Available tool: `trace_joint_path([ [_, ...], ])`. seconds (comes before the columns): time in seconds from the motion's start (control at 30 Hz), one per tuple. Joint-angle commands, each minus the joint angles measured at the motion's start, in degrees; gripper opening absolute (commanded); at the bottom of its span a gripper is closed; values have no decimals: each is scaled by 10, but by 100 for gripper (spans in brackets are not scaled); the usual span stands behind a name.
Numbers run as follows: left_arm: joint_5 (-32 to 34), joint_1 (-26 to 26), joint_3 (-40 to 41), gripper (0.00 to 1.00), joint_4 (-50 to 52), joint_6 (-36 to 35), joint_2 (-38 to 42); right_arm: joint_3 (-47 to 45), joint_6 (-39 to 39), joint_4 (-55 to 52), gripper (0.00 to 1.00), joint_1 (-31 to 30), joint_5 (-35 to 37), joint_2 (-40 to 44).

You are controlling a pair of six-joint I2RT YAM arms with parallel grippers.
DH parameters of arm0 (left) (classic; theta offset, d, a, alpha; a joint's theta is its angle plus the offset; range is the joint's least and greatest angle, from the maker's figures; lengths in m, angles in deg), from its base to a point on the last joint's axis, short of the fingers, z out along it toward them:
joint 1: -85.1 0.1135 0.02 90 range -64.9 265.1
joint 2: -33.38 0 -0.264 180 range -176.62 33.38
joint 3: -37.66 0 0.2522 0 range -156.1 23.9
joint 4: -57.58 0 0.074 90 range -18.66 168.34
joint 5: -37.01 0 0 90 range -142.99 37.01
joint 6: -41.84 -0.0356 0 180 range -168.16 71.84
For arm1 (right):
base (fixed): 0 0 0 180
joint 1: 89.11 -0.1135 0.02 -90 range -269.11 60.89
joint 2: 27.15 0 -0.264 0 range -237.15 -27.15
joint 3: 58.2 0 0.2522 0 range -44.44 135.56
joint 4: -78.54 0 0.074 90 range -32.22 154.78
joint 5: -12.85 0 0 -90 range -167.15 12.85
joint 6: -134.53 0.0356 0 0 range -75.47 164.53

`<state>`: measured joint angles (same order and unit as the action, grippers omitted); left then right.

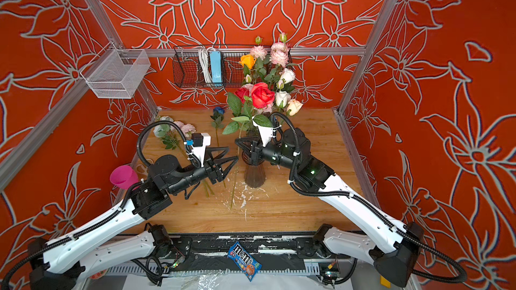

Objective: Arrange flowers in a vase
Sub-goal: Place the flower in the vase.

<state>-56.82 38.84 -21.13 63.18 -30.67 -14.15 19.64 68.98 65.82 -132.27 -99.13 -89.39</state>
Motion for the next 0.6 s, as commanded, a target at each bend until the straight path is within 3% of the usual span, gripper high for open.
trace_joint_path([
  [0.0, 82, -3, 38, 73, -10, 16, 52, 58, -55, -29, 0, -1, 63, 25],
  [0.33, 170, -3, 107, 79, 24, 31, 175, 187, -236, -75, 0, -1, 279, 25],
  [0.57, 226, -3, 124, 79, 67, 56, 200, 199, -290, -68, 0, 0, 343, -30],
])
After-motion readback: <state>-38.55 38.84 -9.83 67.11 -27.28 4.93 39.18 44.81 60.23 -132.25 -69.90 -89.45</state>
